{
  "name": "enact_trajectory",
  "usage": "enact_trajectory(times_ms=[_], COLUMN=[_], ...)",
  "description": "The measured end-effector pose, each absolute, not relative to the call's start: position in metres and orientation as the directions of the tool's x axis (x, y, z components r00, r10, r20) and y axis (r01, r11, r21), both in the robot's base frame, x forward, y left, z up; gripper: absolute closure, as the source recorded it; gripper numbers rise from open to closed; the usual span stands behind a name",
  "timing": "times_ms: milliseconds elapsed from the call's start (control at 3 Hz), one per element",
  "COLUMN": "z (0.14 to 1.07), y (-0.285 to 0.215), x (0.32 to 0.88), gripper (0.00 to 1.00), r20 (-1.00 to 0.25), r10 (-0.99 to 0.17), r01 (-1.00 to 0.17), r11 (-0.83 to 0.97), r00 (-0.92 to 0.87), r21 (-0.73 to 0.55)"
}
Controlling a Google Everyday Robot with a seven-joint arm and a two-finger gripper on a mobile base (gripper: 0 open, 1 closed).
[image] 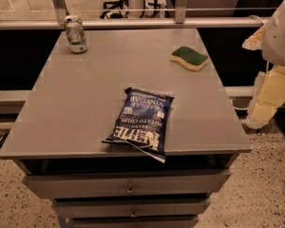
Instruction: Move blue chip bag near 7up can
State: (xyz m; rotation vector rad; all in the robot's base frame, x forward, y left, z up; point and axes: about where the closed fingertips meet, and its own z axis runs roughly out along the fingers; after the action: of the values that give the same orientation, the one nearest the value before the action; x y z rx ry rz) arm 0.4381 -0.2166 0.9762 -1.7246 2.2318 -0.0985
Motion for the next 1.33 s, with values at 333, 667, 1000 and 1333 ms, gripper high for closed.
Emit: enact_trajectory(times_ms=[333,667,1000,1333], z=[0.976,0.977,0.968,0.94], y=[-0.217,-0.215,-0.195,-0.118], x=[0.438,0.439,0.446,0.469], gripper=[0.0,0.0,0.0,0.0], r20=[-0.207,-0.215,-0.284,-0.439], r10=[-0.953,-0.952,-0.943,-0.894], r01=[-0.931,-0.931,-0.941,-0.97], r11=[0.27,0.267,0.245,0.18], r00=[-0.221,-0.216,-0.175,-0.091], r21=[-0.246,-0.248,-0.233,-0.166])
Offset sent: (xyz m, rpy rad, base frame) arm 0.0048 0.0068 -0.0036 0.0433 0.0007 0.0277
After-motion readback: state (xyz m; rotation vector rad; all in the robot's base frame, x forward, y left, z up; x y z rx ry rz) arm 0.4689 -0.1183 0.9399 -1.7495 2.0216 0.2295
